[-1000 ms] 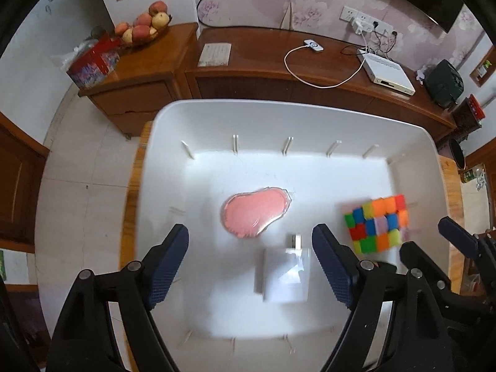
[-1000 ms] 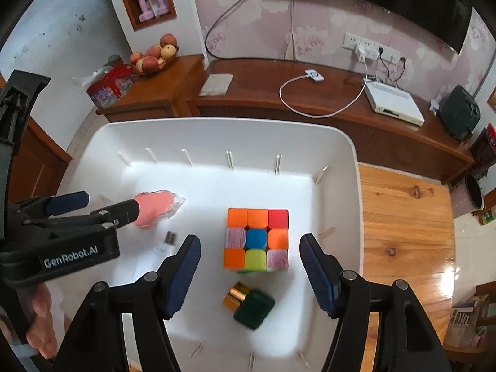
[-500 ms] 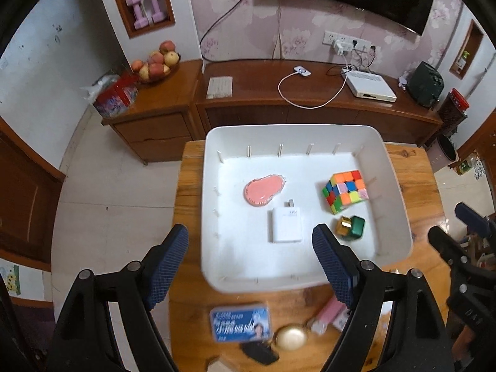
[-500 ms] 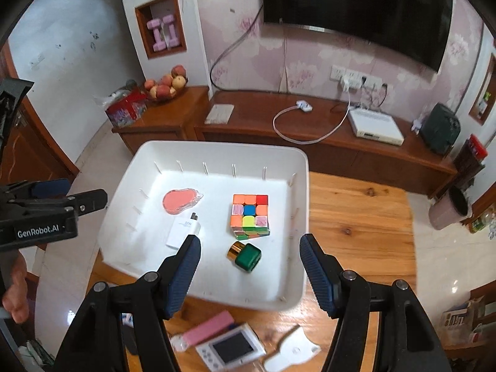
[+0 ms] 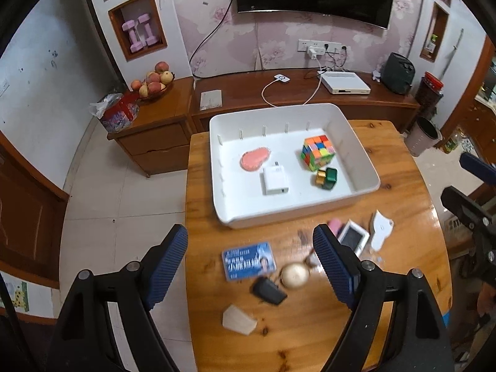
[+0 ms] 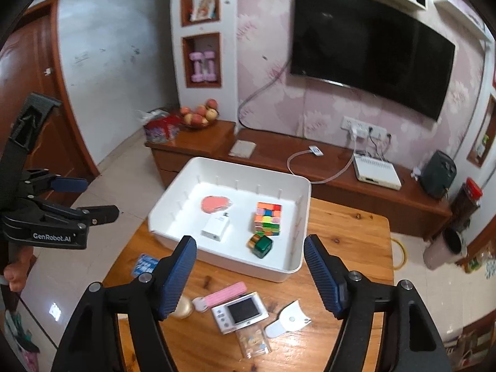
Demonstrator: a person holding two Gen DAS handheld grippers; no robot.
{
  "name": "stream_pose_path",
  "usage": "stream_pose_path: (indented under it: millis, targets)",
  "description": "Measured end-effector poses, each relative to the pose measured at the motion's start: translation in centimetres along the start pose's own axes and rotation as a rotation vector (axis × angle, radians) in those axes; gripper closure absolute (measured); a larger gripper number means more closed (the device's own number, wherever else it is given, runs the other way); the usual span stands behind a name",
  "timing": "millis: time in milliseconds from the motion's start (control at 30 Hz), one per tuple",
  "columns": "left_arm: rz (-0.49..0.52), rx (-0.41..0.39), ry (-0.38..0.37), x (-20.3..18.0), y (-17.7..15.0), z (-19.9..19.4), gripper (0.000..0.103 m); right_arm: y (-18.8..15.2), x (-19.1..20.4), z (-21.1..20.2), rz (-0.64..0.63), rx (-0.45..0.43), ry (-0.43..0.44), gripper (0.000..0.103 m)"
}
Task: Organize rigid objects
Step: 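Withdraw both tools from the bin toward the remaining items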
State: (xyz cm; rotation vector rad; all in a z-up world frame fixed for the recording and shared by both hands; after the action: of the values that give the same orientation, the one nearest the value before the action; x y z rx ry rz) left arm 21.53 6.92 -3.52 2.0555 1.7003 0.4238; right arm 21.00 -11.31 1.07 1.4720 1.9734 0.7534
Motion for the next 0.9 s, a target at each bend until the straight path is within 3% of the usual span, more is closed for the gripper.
stream_pose_path:
  millis: [100,367,567,900]
  targets:
    - [0.030,-0.009,-0.005,-0.3,-1.8,-0.6,0.010,-0.9,1.4,-1.4,-0.018,-0.025,0.036,0.030]
    - [0.136,0.046,-0.052,-1.3,-9.3,2.4,0.009,-5.9,5.3,-1.4,-0.058,-0.016,0.099,0.030]
    - [0.199,0.091,-0.080,0.0,-14.6,7.2,0.009,-12.2,7.9,1.9,-0.092,0.068,0.113,0.030]
    - [0.280,0.205,-0.147,1.9,-19.2,13.6,0.009,-17.7,11.4,7.2,-0.063,0.189,0.173,0.030]
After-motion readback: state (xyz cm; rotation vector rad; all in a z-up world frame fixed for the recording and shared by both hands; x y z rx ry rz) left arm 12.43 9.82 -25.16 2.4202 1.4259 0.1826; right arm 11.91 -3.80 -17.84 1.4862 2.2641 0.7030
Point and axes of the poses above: each gripper's, at about its wrist camera, not at the fingertips, and z roughly the way its jaws point, x to its left, y to its top, the point moved 10 cm from there along z, roughly the way its jaws point, and after that the axes turned 7 degrees about -y, right-handed, at the moved point
